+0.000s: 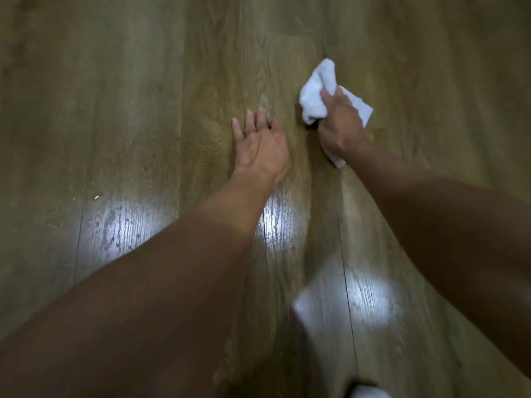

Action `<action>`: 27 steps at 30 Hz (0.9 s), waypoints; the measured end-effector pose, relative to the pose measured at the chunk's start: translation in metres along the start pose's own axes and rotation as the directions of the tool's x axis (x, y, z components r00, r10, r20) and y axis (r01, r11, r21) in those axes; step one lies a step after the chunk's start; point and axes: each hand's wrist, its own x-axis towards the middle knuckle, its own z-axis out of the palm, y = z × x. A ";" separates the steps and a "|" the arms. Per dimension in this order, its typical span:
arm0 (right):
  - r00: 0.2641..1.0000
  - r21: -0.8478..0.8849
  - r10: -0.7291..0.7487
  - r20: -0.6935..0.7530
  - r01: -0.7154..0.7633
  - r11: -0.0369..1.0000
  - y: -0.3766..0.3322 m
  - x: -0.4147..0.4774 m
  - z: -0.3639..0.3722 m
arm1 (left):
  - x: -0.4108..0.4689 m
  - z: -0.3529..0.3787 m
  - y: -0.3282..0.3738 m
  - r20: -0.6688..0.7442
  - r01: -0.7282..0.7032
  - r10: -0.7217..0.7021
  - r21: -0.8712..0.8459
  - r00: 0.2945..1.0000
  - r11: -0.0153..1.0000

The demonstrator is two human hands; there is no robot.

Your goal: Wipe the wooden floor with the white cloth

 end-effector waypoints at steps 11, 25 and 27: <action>0.981 -0.139 -0.080 0.179 0.106 0.985 0.041 -0.003 -0.021 | 0.005 -0.004 0.011 0.046 0.021 -0.023 0.031 0.999 0.999; 0.971 -0.104 -0.181 0.158 0.199 0.974 0.057 0.001 -0.029 | 0.033 -0.019 0.017 0.001 0.242 -0.244 -0.115 0.970 0.963; 0.970 -0.209 -0.185 0.159 0.217 0.954 0.044 0.013 -0.011 | 0.037 -0.023 0.026 0.036 0.263 -0.261 -0.113 0.965 0.958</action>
